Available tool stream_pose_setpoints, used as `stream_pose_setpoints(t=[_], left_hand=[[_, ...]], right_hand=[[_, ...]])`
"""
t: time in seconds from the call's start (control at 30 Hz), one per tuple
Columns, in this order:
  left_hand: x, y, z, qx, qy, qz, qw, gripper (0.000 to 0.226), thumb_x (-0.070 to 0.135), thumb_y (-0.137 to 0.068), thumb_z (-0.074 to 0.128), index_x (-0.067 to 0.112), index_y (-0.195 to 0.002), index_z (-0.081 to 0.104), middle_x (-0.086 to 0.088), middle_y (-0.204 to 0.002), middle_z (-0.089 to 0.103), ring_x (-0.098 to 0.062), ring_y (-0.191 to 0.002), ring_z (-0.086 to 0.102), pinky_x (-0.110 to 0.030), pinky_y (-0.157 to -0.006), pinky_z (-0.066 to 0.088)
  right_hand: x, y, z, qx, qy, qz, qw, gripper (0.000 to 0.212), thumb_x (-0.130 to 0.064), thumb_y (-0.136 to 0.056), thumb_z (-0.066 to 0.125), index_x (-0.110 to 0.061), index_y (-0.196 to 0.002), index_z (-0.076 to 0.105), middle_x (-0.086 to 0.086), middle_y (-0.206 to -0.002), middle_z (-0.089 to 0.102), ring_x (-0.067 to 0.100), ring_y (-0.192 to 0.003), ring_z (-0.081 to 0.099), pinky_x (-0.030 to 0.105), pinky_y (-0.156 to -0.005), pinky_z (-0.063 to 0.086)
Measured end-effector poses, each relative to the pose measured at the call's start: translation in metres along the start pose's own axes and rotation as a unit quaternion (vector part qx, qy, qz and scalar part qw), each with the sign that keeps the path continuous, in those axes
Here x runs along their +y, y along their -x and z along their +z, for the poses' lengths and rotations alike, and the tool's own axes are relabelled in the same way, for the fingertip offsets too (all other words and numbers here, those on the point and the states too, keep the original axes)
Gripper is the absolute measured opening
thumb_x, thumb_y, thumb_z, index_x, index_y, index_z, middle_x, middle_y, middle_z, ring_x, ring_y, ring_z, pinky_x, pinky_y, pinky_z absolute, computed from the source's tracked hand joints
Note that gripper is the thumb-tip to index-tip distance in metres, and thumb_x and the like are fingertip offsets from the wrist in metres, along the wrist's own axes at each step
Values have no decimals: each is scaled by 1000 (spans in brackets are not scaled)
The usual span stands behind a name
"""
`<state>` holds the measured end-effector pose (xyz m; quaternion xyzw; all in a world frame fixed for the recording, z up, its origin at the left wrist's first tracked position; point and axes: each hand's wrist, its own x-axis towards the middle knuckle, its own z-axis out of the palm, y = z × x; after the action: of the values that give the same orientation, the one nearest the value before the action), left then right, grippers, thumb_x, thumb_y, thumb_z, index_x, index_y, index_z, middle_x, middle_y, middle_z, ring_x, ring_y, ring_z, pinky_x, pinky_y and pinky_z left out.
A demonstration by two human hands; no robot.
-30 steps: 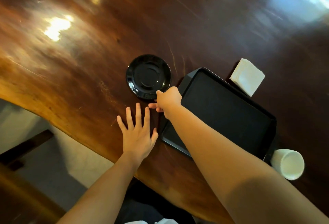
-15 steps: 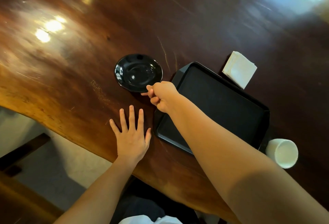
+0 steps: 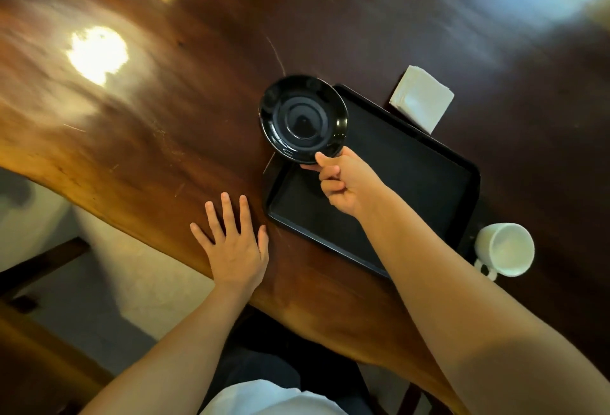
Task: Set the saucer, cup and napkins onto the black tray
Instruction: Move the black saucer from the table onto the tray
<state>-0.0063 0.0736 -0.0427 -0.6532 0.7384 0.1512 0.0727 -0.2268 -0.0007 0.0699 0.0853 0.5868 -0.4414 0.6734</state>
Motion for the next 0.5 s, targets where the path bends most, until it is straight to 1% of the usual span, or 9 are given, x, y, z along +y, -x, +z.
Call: stream_pose_setpoints(t=[0.2, 0.3, 0.37, 0.5], left_hand=[[22, 43, 11, 4, 33, -54, 998, 75, 57, -98, 33, 17, -161, 30, -15, -170, 22, -42, -158, 10, -67, -121, -1], [33, 45, 17, 9, 47, -86, 995, 76, 59, -98, 36, 20, -162, 27, -12, -171, 18, -39, -159, 7, -67, -122, -2], [35, 44, 20, 17, 43, -92, 995, 76, 59, -97, 37, 20, -162, 27, -11, -171, 18, -39, -159, 6, -67, -122, -3], [37, 43, 21, 15, 21, -105, 994, 78, 63, -96, 34, 23, -163, 24, -10, -172, 14, -37, -159, 4, -66, -122, -4]], right_hand=[[11, 31, -50, 6, -3, -16, 1000, 15, 0, -103, 47, -13, -110, 52, 25, -114, 67, 2, -36, 43, 10, -31, 30], [18, 43, -73, 12, 1, -25, 1000, 18, -1, -103, 48, -14, -115, 54, 25, -117, 67, 2, -38, 44, 10, -32, 31], [23, 46, -85, 13, -3, -26, 1000, 19, -2, -103, 48, -14, -115, 55, 24, -116, 68, 2, -38, 44, 10, -32, 31], [26, 43, -98, 17, -20, -15, 1000, 22, -1, -102, 48, -14, -120, 55, 23, -113, 68, 2, -37, 43, 9, -31, 30]])
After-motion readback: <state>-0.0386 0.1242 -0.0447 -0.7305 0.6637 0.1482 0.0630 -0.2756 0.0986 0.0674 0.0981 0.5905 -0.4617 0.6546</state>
